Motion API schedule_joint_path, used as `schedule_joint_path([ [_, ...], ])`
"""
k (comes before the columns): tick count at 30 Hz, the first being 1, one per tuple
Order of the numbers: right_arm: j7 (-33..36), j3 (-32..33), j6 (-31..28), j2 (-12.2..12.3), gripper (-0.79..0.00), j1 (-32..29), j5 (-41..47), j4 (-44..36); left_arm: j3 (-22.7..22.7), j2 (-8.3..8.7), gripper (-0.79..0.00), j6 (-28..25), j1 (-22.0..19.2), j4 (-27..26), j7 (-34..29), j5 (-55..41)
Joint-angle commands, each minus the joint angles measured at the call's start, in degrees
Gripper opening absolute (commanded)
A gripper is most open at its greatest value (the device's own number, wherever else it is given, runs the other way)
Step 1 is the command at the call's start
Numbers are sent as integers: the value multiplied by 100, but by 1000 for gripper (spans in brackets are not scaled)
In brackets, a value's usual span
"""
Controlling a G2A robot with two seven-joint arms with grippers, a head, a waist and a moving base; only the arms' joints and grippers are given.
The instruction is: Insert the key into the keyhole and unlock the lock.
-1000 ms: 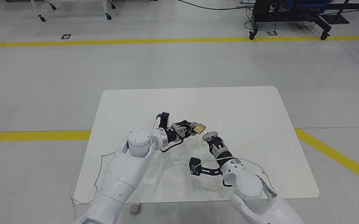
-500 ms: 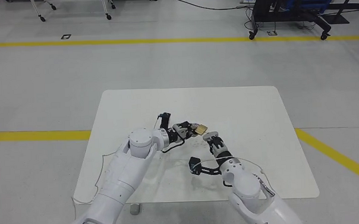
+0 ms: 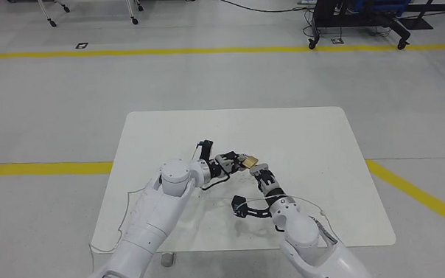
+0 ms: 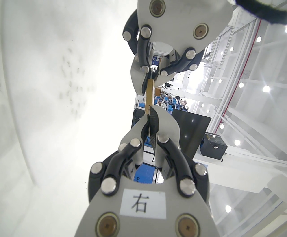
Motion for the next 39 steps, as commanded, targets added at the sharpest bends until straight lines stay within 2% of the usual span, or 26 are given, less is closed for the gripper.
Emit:
schedule_joint_path([
  [1, 4, -16, 1, -8, -785, 4, -6, -3, 11, 4, -785, -10, -5, 5, -22, -2],
  [4, 60, 3, 36, -24, -785, -1, 66, -19, 17, 8, -785, -17, -12, 13, -33, -21],
  [5, 64, 13, 33, -28, -570, -3, 86, -20, 20, 9, -785, -19, -14, 15, -33, -24],
  [6, 62, 26, 31, -30, -449, -4, 102, -23, 19, 10, -785, -22, -14, 17, -25, -33],
  [8, 52, 56, 32, -31, -403, -14, 121, -35, 19, 13, -785, -23, -14, 18, -7, -39],
  [9, 53, 76, 37, -31, -286, -23, 125, -45, 18, 15, -785, -19, -12, 18, 5, -48],
  [13, 41, 144, 56, -28, -305, -81, 131, -98, 19, 21, -785, -11, -7, 7, 28, -70],
  [16, 9, 192, 92, -27, -286, -128, 171, -159, 19, 25, -785, -8, -4, 1, 47, -89],
  [21, -372, 498, 330, -10, 0, -312, 824, -314, -25, 41, -785, -75, 12, -29, 112, -117],
  [25, -1089, 1084, 612, 39, 0, -616, 1932, -431, -149, 72, -785, -245, 86, -128, 214, -160],
  [26, -1302, 1272, 661, 56, -120, -702, 2235, -441, -177, 83, -785, -278, 109, -158, 220, -156],
  [29, -1859, 1765, 668, 100, -259, -928, 3043, -423, -250, 110, -785, -367, 170, -254, 254, -152],
  [32, -2395, 2151, 553, 121, -631, -1062, 4031, -321, -276, 125, -785, -466, 223, -335, 292, -138],
  [33, -2555, 2244, 497, 124, -785, -1084, 4330, -278, -273, 127, -785, -474, 231, -352, 285, -140],
  [35, -2772, 2370, 386, 132, -785, -1096, 4727, -195, -259, 126, -785, -468, 241, -355, 280, -172],
  [39, -2880, 2197, 294, 129, -785, -972, 4751, -135, -178, 104, -785, -387, 207, -267, 187, -311],
])
